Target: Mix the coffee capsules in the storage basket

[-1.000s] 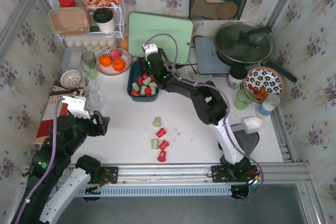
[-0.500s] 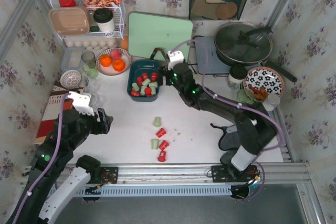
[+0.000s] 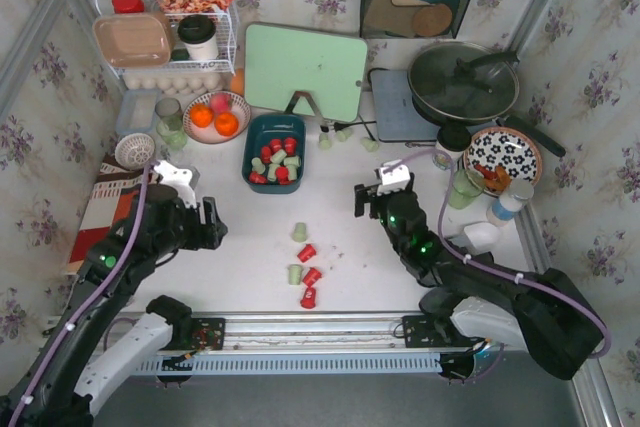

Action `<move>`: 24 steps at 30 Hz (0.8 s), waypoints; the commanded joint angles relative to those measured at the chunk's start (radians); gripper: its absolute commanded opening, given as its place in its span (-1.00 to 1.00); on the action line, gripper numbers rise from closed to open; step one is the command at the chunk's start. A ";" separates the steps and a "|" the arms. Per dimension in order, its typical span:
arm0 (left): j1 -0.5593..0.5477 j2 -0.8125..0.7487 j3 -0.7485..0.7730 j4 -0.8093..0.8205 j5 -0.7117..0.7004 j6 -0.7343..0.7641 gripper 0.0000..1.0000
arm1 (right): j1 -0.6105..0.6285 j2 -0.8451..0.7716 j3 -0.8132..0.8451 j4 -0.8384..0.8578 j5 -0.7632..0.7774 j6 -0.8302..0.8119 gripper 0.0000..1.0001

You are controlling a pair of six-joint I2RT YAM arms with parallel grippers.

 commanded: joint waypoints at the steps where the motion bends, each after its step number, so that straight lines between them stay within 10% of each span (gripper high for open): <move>1: -0.011 0.048 -0.006 -0.042 0.107 -0.139 0.32 | 0.001 -0.052 -0.105 0.248 0.102 -0.010 0.79; 24: -0.725 0.514 -0.077 0.192 -0.384 -0.626 0.27 | 0.002 -0.037 -0.089 0.177 0.176 0.035 0.82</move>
